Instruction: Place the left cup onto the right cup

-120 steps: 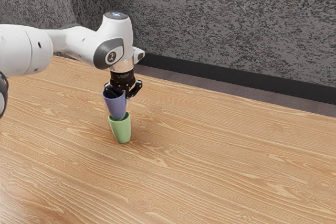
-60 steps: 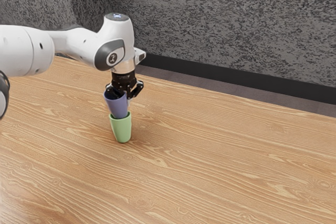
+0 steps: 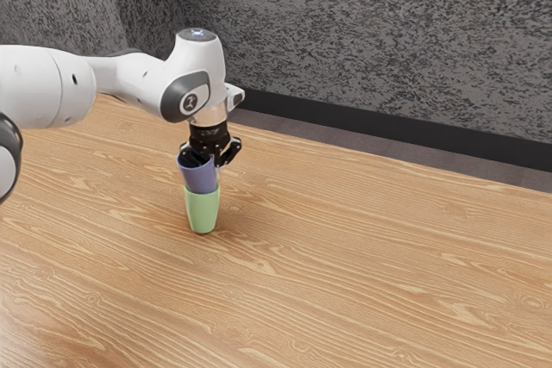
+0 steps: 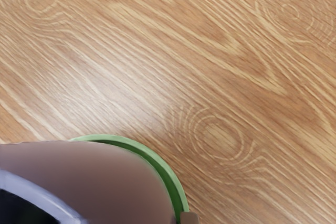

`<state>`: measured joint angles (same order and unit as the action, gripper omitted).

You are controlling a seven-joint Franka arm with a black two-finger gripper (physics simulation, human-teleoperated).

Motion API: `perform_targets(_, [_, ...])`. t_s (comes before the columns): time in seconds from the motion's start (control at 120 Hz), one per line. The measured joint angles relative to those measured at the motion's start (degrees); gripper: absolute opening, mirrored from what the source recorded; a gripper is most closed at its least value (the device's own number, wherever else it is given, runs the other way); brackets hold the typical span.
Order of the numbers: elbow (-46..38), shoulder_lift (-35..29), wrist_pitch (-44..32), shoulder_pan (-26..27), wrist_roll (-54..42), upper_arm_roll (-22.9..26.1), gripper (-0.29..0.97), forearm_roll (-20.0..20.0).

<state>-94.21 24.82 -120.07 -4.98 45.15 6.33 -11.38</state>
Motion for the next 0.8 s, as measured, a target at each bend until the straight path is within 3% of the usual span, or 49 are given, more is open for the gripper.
perform_targets(0.167, [-0.01,0.10,-0.19,-0.01,0.16,0.06,-0.09,0.07])
perform_targets(0.342, [-0.03,0.11,-0.42,-0.01,-0.05,0.06,0.28,0.24])
perform_targets(0.45, [-0.03,0.04,-0.49,-0.03,-0.17,0.06,0.44,0.28])
perform_targets(0.6, [-0.03,-0.06,-0.55,0.04,-0.31,0.08,0.56,0.28])
perform_targets(0.8, [-0.03,-0.07,-0.58,0.06,-0.46,0.05,0.63,0.30])
